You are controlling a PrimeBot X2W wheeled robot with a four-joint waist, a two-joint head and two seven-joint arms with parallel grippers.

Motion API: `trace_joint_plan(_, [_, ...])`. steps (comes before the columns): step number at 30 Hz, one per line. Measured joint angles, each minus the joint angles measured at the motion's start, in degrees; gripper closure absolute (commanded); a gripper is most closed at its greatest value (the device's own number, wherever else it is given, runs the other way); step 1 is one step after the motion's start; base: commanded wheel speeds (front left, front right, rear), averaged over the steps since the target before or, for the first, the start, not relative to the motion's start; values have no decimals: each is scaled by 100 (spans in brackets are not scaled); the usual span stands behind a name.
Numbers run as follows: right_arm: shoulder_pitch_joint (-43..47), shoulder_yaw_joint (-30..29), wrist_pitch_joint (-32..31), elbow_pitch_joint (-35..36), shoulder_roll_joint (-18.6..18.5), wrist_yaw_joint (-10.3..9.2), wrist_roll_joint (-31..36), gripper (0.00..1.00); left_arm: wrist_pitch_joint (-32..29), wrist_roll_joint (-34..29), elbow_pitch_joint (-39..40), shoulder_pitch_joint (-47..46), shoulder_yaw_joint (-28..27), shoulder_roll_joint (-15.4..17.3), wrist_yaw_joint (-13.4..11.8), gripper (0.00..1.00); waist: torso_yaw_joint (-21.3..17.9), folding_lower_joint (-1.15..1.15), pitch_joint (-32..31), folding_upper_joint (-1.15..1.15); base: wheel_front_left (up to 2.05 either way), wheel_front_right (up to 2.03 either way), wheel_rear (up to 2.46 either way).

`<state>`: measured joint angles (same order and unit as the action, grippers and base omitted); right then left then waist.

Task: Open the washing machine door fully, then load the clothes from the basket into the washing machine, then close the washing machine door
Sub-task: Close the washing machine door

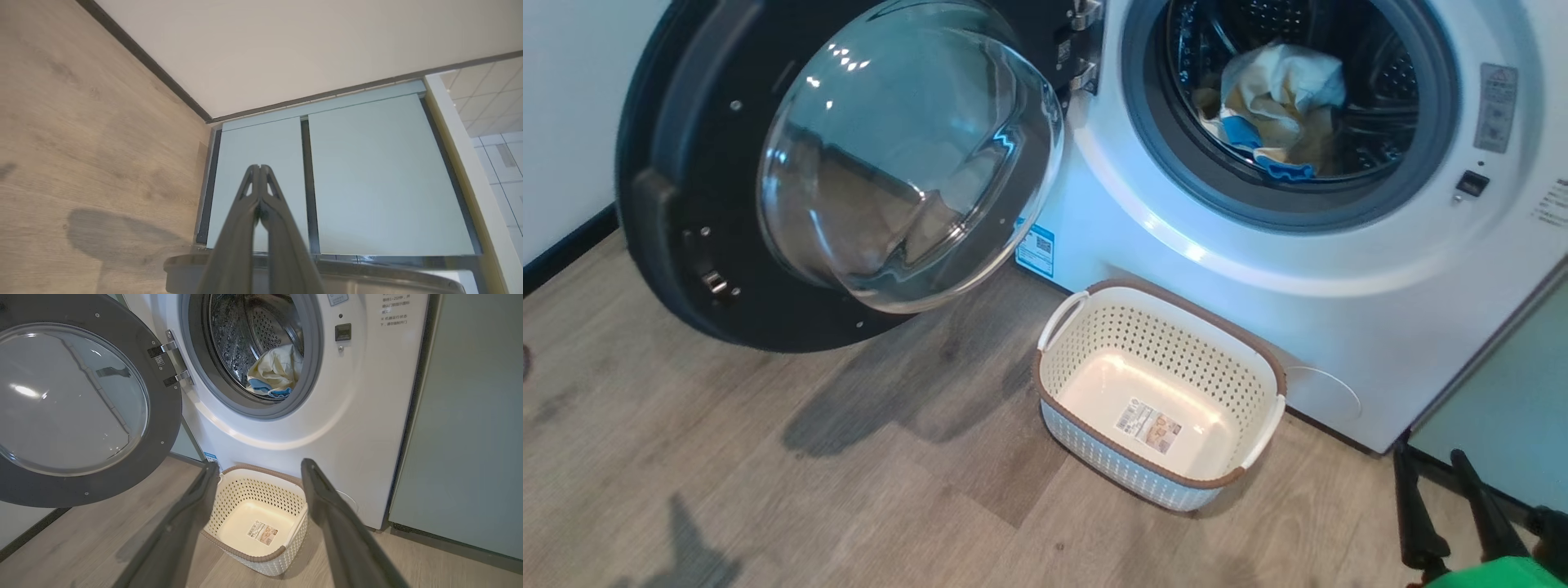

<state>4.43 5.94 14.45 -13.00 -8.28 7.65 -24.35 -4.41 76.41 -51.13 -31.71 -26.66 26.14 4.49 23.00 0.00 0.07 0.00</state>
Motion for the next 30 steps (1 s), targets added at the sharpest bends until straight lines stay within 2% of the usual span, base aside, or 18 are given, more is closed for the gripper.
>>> trace_joint_plan(2, [0,13,0,-2,-46,0,0,0,-30,33,-247,-190,-85,104,-172,100,-53,0,23,0,0,0,0])
trace_joint_plan(4, [-1,21,0,-1,-68,0,0,0,-100,96,-391,-348,-122,199,-216,100,-109,0,50,0,0,0,0])
trace_joint_plan(12, [-9,57,0,33,-248,0,0,0,-246,183,-743,-913,-157,483,-247,100,-278,0,232,0,0,0,0])
trace_joint_plan(27, [-277,175,0,62,-510,0,-1,0,-1047,127,-1194,-2102,168,824,-223,100,-685,1,791,0,0,0,0])
trace_joint_plan(30, [-300,171,-1,62,-571,0,-1,0,-1195,60,-1271,-2252,296,836,-339,100,-725,1,864,0,0,0,0])
